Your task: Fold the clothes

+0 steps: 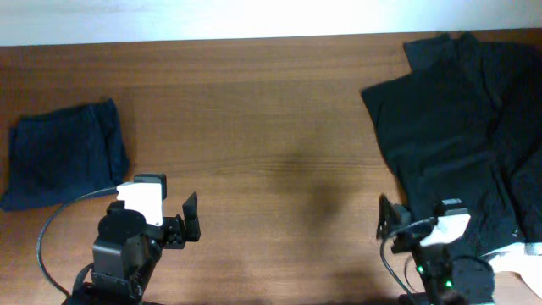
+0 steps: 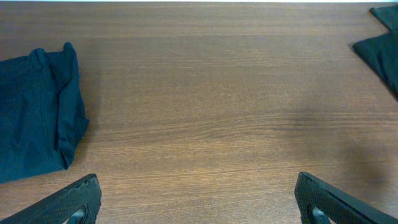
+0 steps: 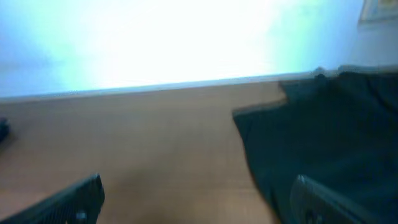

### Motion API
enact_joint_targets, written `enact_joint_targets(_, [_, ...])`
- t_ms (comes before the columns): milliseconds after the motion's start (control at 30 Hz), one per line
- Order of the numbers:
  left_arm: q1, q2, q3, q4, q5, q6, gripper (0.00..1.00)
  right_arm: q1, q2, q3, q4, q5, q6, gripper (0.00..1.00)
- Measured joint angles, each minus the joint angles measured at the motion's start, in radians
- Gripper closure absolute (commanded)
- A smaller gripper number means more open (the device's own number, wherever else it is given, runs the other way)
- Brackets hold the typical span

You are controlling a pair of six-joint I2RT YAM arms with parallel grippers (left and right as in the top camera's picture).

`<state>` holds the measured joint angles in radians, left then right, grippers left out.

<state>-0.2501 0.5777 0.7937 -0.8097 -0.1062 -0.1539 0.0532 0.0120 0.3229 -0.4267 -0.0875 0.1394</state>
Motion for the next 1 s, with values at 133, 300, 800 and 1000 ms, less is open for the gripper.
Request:
enact_joint_targets(133, [0.000, 0.000, 0.000, -0.001, 0.000, 0.000, 0.01, 0.001, 0.000, -0.157, 0.287, 0.019, -0.009, 0.02])
enact_joint_targets(300, [0.000, 0.000, -0.001, -0.001, 0.000, 0.000, 0.01, 0.001, 0.000, -0.303, 0.454, 0.039, -0.034, 0.01])
enact_joint_targets(800, [0.000, 0.000, -0.001, -0.001, 0.000, 0.000, 0.01, 0.001, 0.000, -0.312, 0.356, 0.046, -0.096, 0.01])
enact_joint_targets(1000, [0.000, 0.000, -0.001, -0.001, 0.000, 0.000, 0.01, 0.001, 0.000, -0.312, 0.356, 0.046, -0.098, 0.01])
